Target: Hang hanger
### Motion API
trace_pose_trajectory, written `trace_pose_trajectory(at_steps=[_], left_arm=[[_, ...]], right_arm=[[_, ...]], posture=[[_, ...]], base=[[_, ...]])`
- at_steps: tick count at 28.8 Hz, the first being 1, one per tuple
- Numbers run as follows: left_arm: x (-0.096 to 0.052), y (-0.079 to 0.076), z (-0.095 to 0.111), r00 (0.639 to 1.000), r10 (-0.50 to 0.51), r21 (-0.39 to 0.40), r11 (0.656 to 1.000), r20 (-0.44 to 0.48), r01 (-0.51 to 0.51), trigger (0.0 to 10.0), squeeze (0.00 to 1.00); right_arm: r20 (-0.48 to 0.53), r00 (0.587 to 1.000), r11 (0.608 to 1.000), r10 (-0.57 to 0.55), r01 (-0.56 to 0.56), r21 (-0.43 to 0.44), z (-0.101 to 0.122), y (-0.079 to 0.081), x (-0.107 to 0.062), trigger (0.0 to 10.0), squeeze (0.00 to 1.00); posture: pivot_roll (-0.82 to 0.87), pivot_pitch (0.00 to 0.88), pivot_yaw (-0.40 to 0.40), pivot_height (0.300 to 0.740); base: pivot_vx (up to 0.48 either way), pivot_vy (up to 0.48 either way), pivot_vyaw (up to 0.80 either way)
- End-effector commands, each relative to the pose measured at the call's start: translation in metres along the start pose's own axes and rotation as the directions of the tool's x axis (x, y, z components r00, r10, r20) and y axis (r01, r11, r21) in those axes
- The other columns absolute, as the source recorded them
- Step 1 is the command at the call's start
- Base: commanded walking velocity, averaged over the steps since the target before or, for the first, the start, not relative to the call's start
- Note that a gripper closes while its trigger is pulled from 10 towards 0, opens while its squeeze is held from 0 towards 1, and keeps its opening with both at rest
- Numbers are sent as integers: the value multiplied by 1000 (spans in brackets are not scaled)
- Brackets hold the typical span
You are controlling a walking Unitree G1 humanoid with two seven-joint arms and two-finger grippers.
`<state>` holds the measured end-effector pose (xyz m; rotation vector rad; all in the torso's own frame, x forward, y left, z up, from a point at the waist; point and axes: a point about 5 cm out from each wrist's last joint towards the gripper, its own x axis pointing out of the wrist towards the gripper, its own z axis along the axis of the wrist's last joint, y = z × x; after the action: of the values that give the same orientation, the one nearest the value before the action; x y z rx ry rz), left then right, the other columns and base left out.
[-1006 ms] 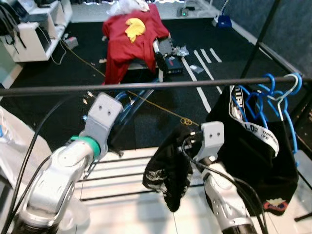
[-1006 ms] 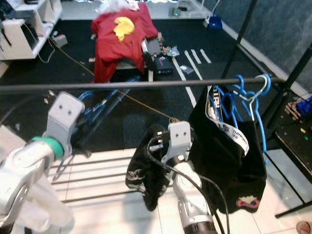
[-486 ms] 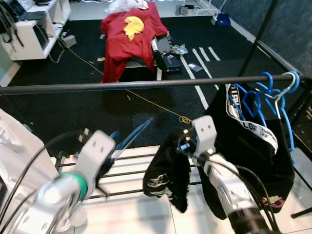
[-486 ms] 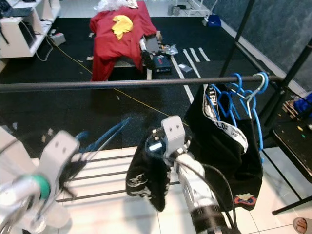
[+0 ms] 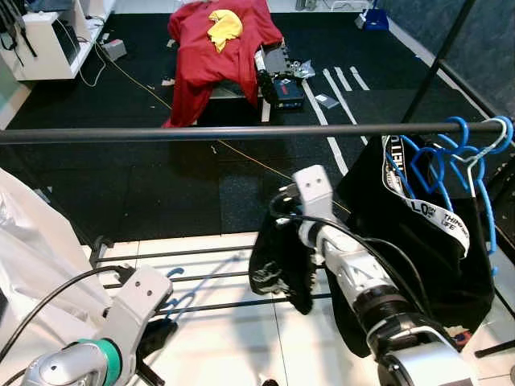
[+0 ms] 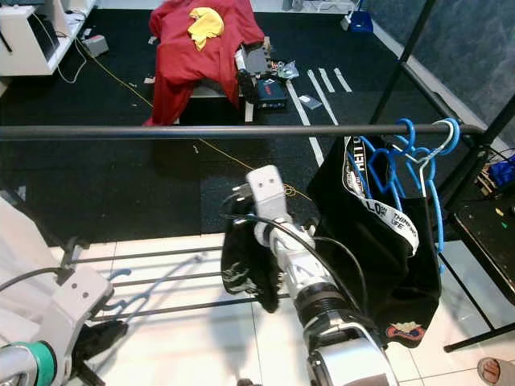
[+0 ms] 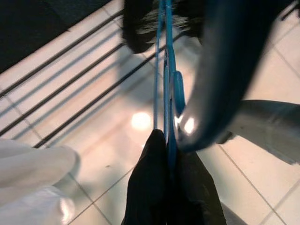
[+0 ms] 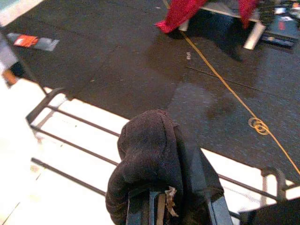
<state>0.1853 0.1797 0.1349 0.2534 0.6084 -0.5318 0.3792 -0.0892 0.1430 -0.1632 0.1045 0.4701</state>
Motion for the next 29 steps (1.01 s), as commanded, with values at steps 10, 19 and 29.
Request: trace_pose_trajectory(at_steps=[10, 19, 29], left_arm=[[12, -16, 16, 996, -40, -102, 994, 74, 47, 10000, 0], [18, -19, 17, 997, -36, -122, 992, 63, 43, 10000, 0], [28, -15, 18, 994, 107, -204, 974, 24, -99, 10000, 0]], right_arm=[[56, 992, 993, 115, -114, -29, 17, 14, 9, 10000, 0], [63, 988, 990, 142, -142, 0, 15, 15, 9, 10000, 0], [73, 989, 991, 129, -132, 30, 22, 21, 12, 10000, 0]], posture=[[5, 126, -4, 740], [-6, 123, -3, 740], [-7, 130, -9, 740]], base=[[0, 0, 0], [0, 0, 0], [0, 0, 0]])
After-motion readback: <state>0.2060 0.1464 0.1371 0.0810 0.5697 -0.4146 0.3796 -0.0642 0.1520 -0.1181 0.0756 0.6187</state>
